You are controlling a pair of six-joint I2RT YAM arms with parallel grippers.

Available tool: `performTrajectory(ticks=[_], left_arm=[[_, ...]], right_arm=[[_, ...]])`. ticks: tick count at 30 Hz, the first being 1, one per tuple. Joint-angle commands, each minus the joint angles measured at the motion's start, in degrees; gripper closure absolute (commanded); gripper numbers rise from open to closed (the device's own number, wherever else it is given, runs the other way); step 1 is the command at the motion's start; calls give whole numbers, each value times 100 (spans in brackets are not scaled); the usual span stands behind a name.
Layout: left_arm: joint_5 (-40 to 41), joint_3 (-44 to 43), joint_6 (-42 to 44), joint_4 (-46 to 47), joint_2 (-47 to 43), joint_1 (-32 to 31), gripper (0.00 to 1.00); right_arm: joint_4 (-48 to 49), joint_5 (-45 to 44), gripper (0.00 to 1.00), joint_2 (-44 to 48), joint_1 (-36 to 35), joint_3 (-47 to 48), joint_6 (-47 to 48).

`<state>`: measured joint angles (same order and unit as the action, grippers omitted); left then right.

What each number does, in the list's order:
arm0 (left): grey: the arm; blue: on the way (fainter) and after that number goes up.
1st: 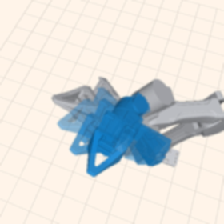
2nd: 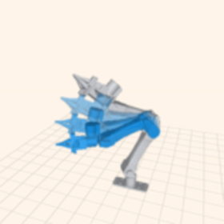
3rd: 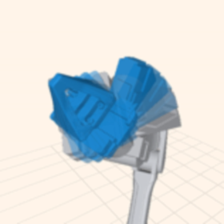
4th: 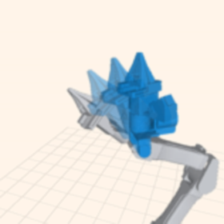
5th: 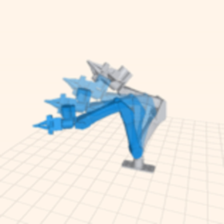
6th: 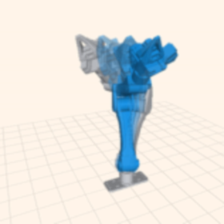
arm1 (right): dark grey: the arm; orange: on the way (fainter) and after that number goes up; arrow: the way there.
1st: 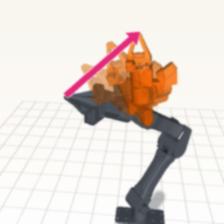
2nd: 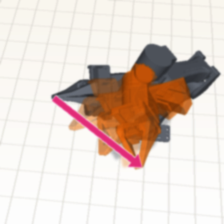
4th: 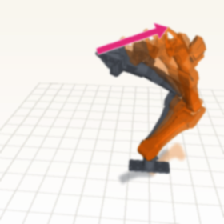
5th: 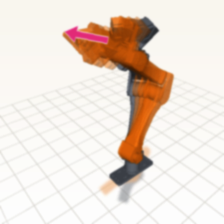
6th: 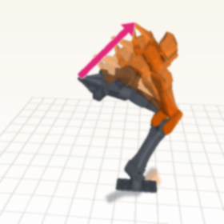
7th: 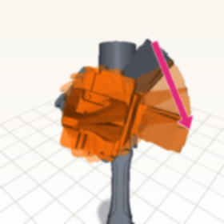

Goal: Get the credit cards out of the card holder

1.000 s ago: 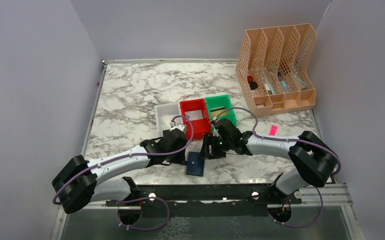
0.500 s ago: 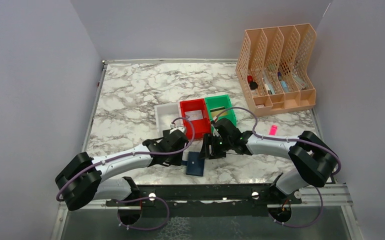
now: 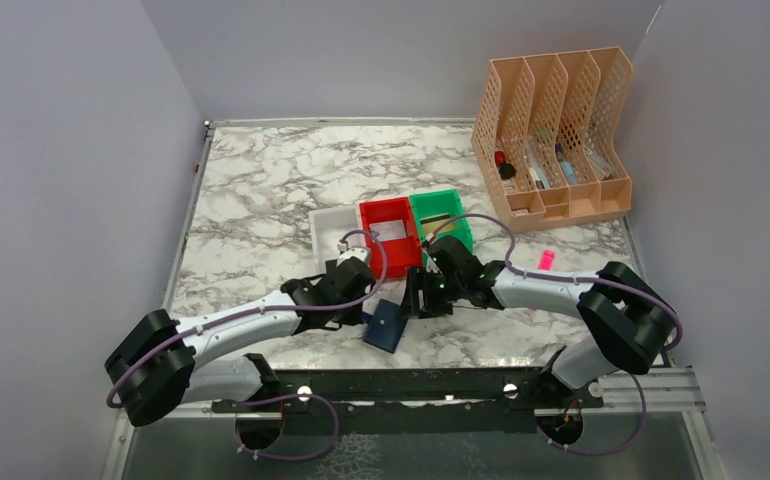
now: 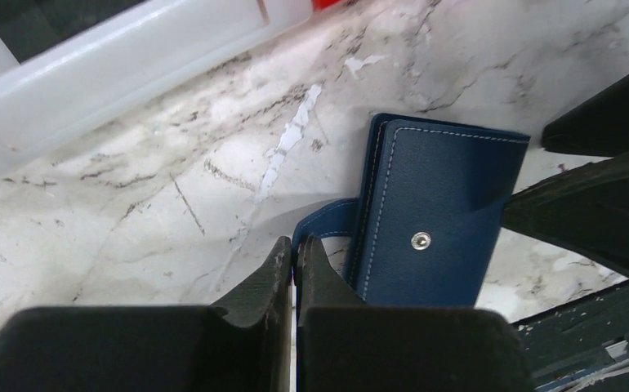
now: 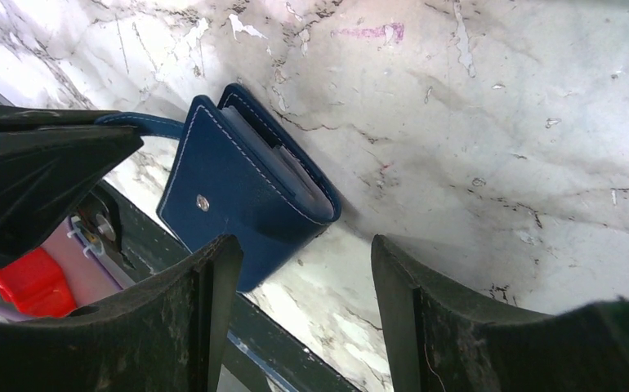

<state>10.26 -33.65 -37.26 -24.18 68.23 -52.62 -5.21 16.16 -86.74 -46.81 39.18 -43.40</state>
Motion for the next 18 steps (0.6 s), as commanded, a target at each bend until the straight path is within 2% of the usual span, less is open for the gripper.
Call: performTrajectory(ticks=[1,7,13,18], left_arm=[[211,-62,-10,409,-261,6,100],[-10,-171,42,517,-900,1,100],[-118,-214,67,600,-1684,-1,100],[-770,-333,181,701,-1555,-22,100]], right_arm=[[-550,-254,34,-77,5,-2,148],[-743,-475,34,168,5,26,82],[-1328,-1400,29,759,5,90,-138],[-1561,-1725,27,1207,5,35,-280]])
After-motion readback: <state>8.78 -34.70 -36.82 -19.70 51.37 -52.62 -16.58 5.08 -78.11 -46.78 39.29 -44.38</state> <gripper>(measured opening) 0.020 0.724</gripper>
